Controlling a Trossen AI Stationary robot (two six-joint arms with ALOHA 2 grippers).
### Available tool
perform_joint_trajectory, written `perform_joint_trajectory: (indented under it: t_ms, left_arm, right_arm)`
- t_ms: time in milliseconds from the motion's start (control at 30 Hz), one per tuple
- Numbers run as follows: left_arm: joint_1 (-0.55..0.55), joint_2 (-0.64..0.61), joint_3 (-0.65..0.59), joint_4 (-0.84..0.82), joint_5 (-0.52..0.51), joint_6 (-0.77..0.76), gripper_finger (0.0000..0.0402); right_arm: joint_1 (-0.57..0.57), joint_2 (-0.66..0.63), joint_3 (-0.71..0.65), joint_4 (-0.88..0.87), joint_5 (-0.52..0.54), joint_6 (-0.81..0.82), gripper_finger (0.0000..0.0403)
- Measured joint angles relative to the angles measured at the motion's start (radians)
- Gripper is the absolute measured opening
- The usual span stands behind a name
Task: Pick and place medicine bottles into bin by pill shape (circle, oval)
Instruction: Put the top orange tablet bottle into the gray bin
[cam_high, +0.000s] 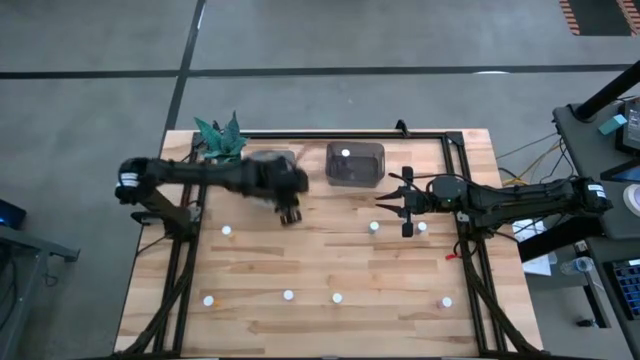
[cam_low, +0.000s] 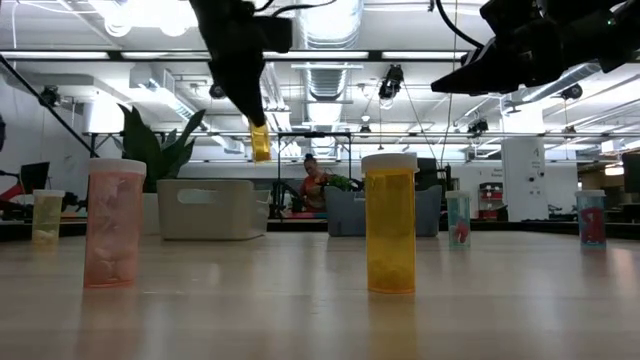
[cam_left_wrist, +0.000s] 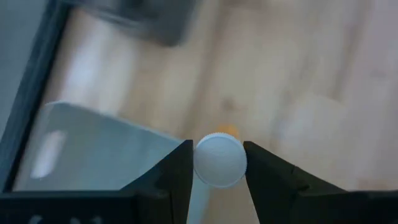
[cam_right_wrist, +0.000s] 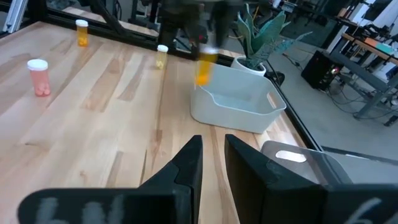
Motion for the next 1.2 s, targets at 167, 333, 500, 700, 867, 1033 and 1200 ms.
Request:
perform_joint_trajectory:
  t_ms: [167, 333, 500, 700, 867, 1033, 1200]
  left_arm:
    - [0.192, -0.045, -0.035, -0.007, 0.000, 0.004, 0.0120]
    - [0.332, -0.029, -0.067, 0.000, 0.002, 0.005, 0.0120]
    - [0.403, 0.008, -0.121, 0.075, 0.026, -0.009, 0.0120]
    - [0.424, 0.055, -0.144, 0.136, 0.027, -0.013, 0.0120]
    - [0.426, 0.078, -0.159, 0.176, 0.025, -0.013, 0.0121]
    - [0.426, 0.082, -0.169, 0.191, 0.019, -0.013, 0.0121]
    - [0.426, 0.083, -0.185, 0.232, 0.019, -0.014, 0.0121]
  right_arm:
    - [0.000, 0.000, -0.002, 0.000, 0.000, 0.000, 0.0059]
    - [0.000, 0.000, -0.002, 0.000, 0.005, -0.001, 0.0059]
    - [0.000, 0.000, -0.002, 0.000, 0.007, -0.002, 0.0059]
    - [0.000, 0.000, -0.002, 0.000, 0.007, -0.002, 0.0059]
    - [0.000, 0.000, -0.002, 0.000, 0.007, -0.001, 0.0059]
    - [0.000, 0.000, -0.002, 0.000, 0.007, -0.001, 0.0059]
    - [0.000, 0.000, -0.002, 0.000, 0.007, -0.002, 0.0059]
